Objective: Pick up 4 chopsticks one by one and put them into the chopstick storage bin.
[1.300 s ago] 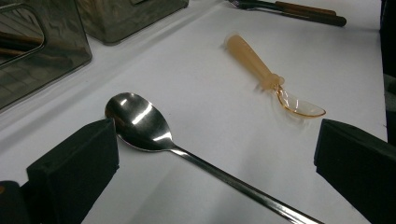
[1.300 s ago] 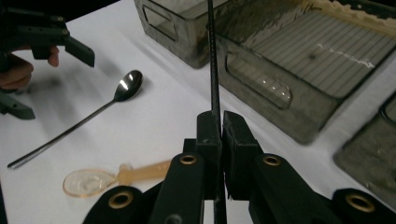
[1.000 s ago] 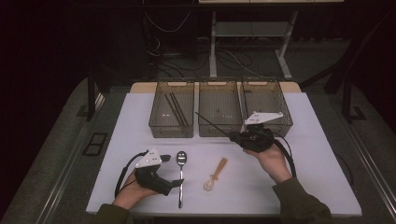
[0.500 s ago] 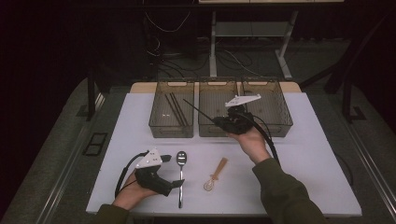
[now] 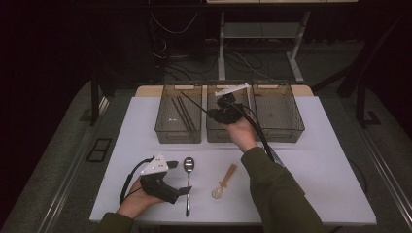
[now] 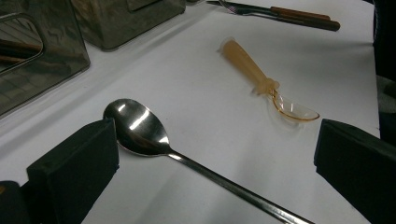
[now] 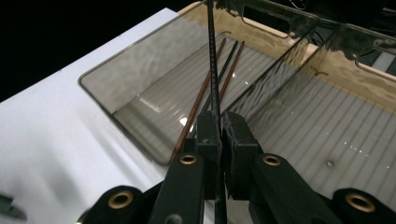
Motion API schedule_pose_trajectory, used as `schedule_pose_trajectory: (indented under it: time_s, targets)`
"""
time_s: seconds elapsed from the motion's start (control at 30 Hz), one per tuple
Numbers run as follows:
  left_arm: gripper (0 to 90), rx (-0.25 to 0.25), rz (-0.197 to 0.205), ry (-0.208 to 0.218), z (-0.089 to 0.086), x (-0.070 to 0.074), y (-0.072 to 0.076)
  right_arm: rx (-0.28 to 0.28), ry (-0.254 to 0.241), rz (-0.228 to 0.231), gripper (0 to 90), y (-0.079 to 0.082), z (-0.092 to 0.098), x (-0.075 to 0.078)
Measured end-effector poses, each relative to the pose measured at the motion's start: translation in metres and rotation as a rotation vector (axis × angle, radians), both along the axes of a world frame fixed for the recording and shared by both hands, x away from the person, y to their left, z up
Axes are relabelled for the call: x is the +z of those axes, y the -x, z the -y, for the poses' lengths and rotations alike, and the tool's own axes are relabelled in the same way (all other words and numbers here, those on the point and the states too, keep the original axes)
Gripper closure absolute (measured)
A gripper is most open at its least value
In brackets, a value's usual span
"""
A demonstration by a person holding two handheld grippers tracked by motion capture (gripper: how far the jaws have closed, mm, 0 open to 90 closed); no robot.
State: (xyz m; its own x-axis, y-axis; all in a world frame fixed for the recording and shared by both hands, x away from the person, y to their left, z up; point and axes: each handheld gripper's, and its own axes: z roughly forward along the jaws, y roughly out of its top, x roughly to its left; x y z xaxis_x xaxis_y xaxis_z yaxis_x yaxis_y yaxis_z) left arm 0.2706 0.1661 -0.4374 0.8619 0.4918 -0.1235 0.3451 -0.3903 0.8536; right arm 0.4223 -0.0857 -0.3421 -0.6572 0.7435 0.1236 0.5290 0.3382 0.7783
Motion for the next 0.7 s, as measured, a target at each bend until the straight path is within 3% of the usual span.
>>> schedule_pose_trajectory:
  time_s: [0.27,0.7]
  targets:
    - [0.0,-0.001,0.004,-0.002,0.000,0.001,0.000,-0.023,0.034,-0.020,85.9,-0.021,-0.029,-0.004]
    - [0.0,-0.007,0.010,0.010,-0.002,0.002,0.000,-0.060,0.081,-0.087,85.9,-0.054,-0.081,-0.025]
